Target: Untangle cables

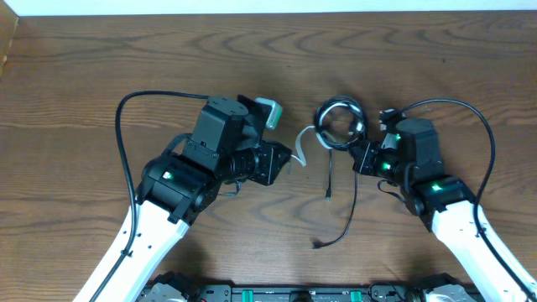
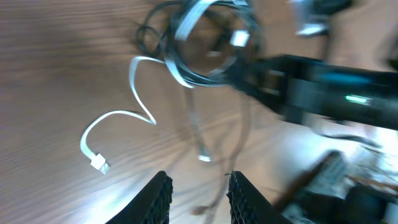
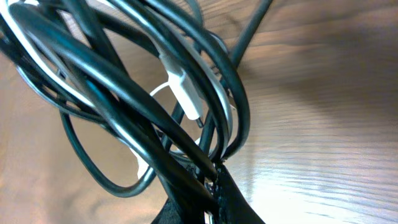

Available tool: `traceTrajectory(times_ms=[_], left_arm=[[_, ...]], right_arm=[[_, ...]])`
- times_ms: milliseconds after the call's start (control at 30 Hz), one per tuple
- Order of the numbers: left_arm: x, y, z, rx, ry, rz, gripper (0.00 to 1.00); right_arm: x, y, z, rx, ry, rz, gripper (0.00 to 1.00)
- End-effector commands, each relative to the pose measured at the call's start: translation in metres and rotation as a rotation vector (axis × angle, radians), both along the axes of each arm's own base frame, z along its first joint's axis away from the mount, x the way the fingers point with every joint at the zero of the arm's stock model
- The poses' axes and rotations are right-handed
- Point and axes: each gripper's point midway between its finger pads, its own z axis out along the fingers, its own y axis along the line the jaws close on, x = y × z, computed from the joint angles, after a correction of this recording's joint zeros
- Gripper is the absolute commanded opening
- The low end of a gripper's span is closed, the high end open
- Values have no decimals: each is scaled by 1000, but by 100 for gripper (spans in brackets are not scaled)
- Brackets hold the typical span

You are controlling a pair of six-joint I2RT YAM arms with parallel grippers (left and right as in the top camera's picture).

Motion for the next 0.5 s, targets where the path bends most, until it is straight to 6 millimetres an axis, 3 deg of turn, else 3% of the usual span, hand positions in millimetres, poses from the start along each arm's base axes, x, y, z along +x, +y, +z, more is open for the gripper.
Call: traceTrajectory(times_ms=[0,67,133,267,467], left_arm=[[17,18,5,96,-91,69,31],[17,18,5,104,-103,55,54],[17,16,6,105,-114,38,69],[17,16,6,147,-173,-32,74],[21,14,10,185,-258,-106,72]], right_arm=[[-20,26,33,99,-118,268,1],[-26,29,41,132,-139,315,1],[-31,30,47,170,-147,345,1],[-40,34,51,232,-120,391,1],[-61,46,58,323,-86,495,1]])
